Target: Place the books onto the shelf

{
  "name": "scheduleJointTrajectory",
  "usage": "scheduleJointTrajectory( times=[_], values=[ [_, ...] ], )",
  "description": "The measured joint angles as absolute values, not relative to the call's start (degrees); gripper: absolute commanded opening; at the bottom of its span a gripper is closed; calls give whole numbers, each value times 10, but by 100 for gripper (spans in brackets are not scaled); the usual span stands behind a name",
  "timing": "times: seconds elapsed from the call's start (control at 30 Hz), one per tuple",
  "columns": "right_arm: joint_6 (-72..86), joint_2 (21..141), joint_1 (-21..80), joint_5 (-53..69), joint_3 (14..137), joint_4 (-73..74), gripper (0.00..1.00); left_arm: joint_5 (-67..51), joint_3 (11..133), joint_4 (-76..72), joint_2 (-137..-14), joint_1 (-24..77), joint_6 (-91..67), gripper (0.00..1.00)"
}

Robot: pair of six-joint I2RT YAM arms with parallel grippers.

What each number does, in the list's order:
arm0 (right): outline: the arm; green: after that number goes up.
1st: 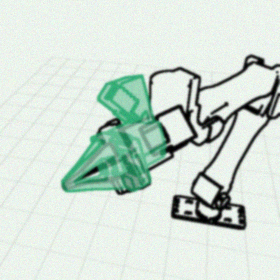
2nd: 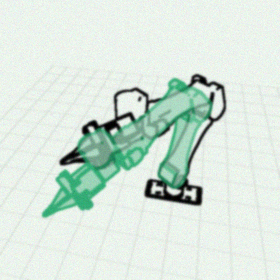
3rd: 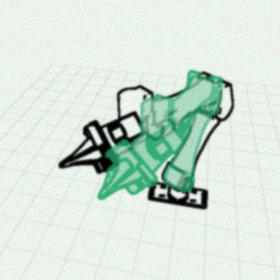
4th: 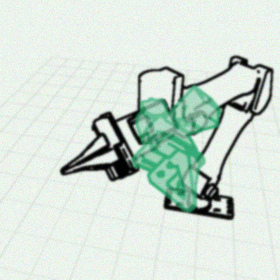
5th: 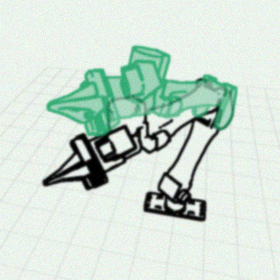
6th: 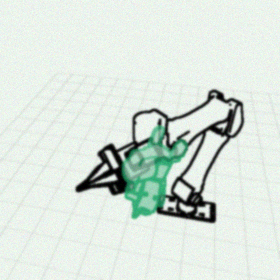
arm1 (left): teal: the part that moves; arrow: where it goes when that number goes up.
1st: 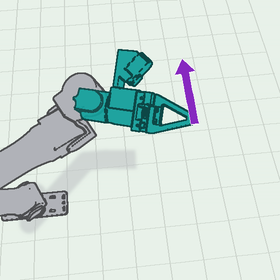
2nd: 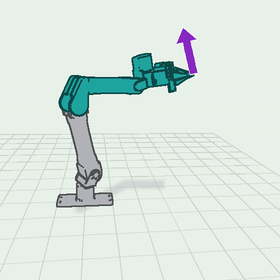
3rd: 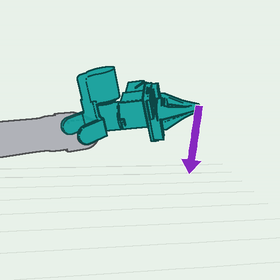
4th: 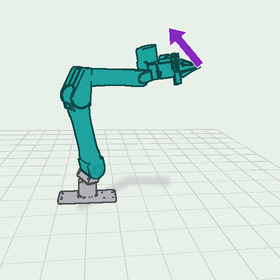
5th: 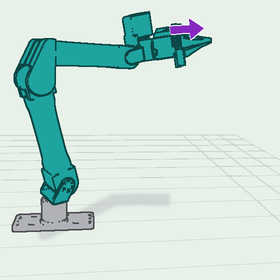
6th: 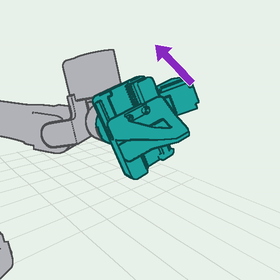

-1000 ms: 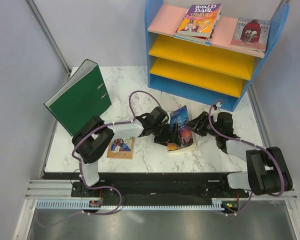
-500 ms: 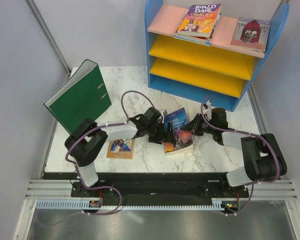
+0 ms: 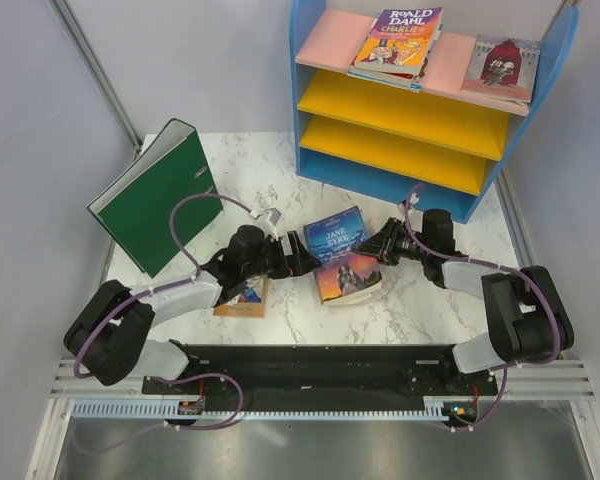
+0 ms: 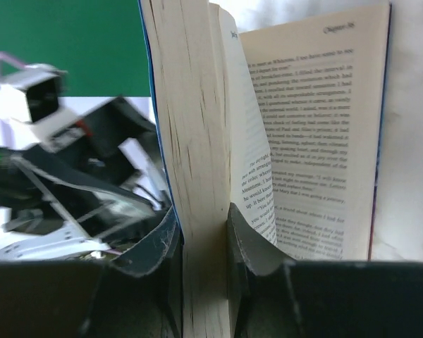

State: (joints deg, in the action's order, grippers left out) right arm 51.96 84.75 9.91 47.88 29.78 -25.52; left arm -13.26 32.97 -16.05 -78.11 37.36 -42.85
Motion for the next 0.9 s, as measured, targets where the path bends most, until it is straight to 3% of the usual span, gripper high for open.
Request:
scheduleJointTrajectory(
  times=[0.23, 0.3, 0.33, 0.37, 0.43, 0.47, 0.6, 0.63, 0.7, 0.73, 0.83, 0.9],
  values=[
    [597, 811, 99, 519, 307, -348, 1, -203, 315, -319, -821, 373, -461, 96],
    [611, 807, 99, 525, 307, -369, 1, -218, 317, -354, -834, 373, -472, 83],
    [617, 807, 99, 527, 307, -376, 2, -227, 322, -368, -841, 374, -477, 72],
    [622, 807, 100, 528, 307, -382, 3, -232, 329, -378, -849, 378, -482, 43],
    [628, 807, 104, 528, 306, -390, 7, -245, 352, -391, -866, 387, -490, 12],
    [627, 807, 103, 522, 304, -394, 10, -253, 360, -396, -872, 389, -502, 2],
    [624, 807, 93, 509, 302, -408, 27, -255, 382, -407, -894, 391, -507, 2],
    [619, 807, 93, 508, 302, -399, 39, -256, 382, -403, -895, 391, -508, 2],
    [598, 801, 93, 503, 303, -367, 52, -257, 382, -393, -894, 391, -509, 2],
    [582, 795, 95, 502, 304, -343, 66, -258, 383, -378, -893, 394, -509, 2],
    [531, 765, 104, 492, 307, -264, 84, -261, 390, -328, -879, 401, -502, 2],
    [500, 739, 108, 489, 310, -222, 87, -270, 400, -288, -865, 402, -493, 2]
  ],
)
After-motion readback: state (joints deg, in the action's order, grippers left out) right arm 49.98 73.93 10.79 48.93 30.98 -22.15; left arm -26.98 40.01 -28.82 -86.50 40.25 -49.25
